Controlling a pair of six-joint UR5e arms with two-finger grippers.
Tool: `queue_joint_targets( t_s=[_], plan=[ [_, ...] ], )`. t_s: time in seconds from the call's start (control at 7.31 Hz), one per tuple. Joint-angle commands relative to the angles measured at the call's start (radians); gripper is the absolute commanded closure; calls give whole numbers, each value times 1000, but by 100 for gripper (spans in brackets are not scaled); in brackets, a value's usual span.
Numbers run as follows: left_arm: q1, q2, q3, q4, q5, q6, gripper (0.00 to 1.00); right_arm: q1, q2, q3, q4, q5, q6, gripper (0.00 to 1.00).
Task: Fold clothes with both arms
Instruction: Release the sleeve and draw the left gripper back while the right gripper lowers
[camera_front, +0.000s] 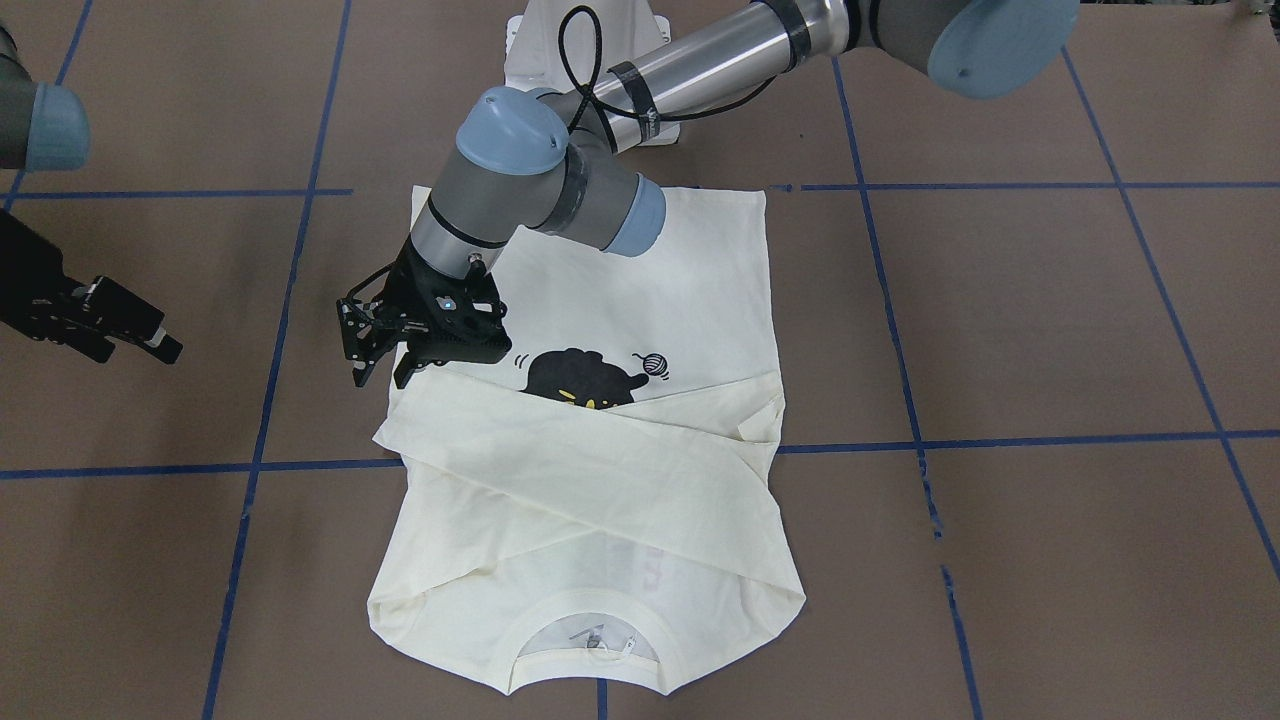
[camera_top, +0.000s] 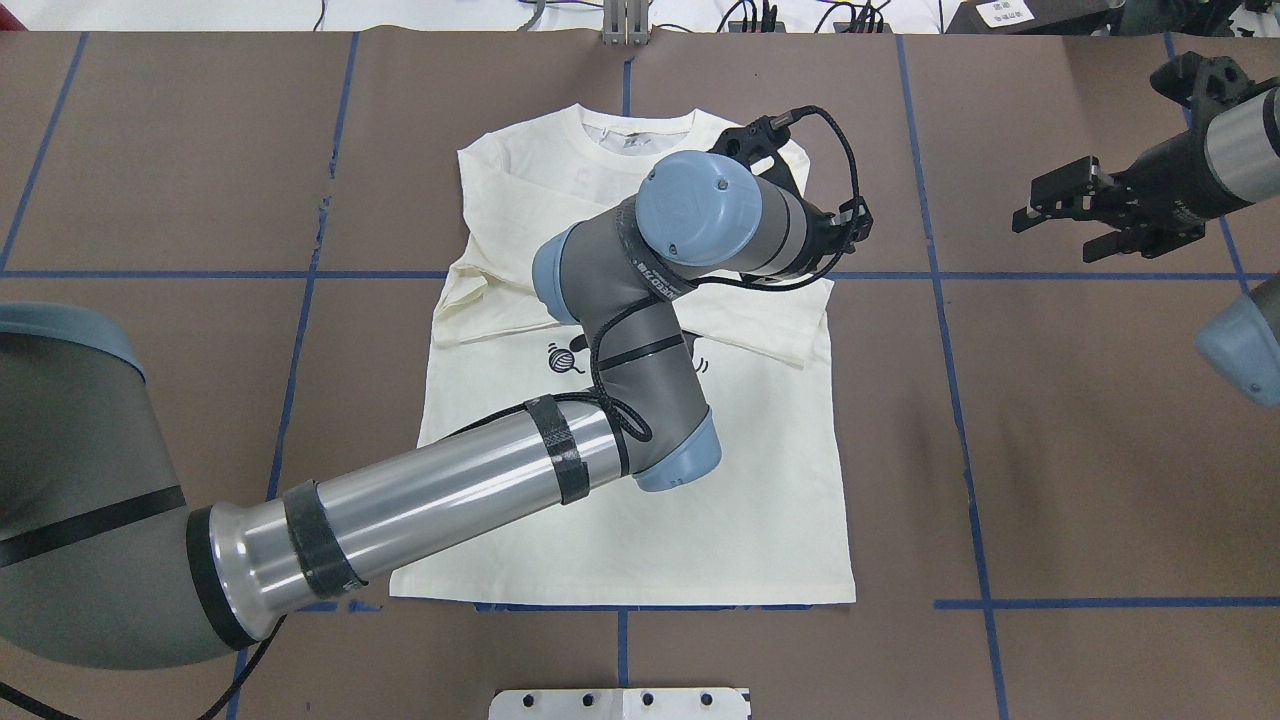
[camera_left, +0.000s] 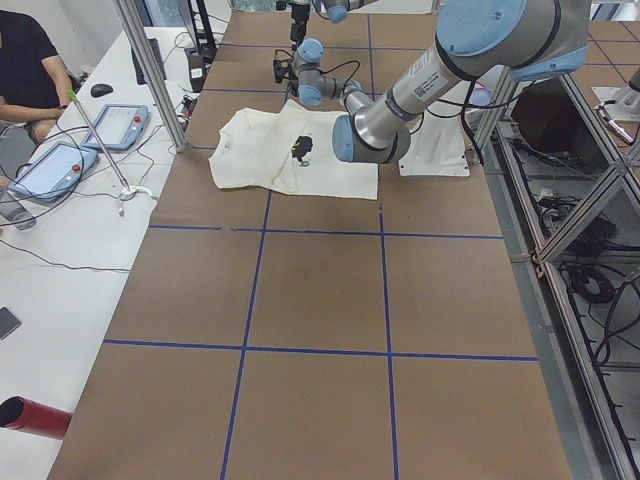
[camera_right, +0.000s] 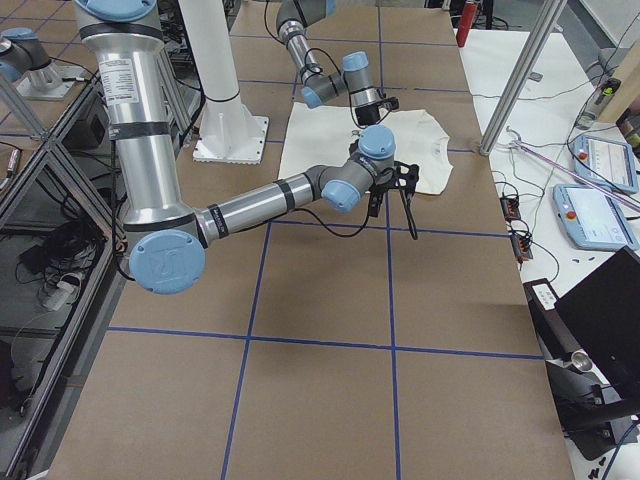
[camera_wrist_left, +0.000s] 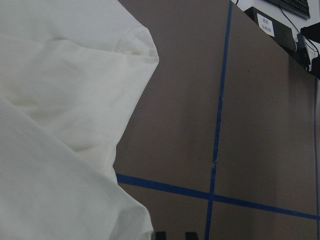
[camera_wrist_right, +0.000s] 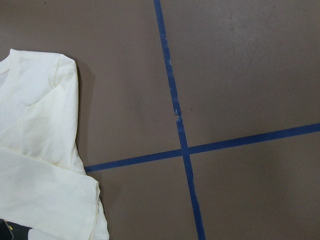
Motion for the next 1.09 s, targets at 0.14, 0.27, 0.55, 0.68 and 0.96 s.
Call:
queue_joint_targets(
  t_s=[0.14,0.27,0.55,0.68,0.96],
  plan=[
    [-32,32,-102,60,-13,0,27,-41,-3,41,0,-17,120,0],
    [-51,112,-230,138,-63,14,27,-99,-11,89,-2,-61,191,0],
    [-79,326,-617,391,-113,179,27,-304,-61,219,-3,-263,429,0],
    [-88,418,-776,496,-113,272,27,-430,-72,270,-5,-404,526,1],
    [-97,619,-1016,539,-114,342,29,-689,-116,347,-17,-677,672,2]
  ],
)
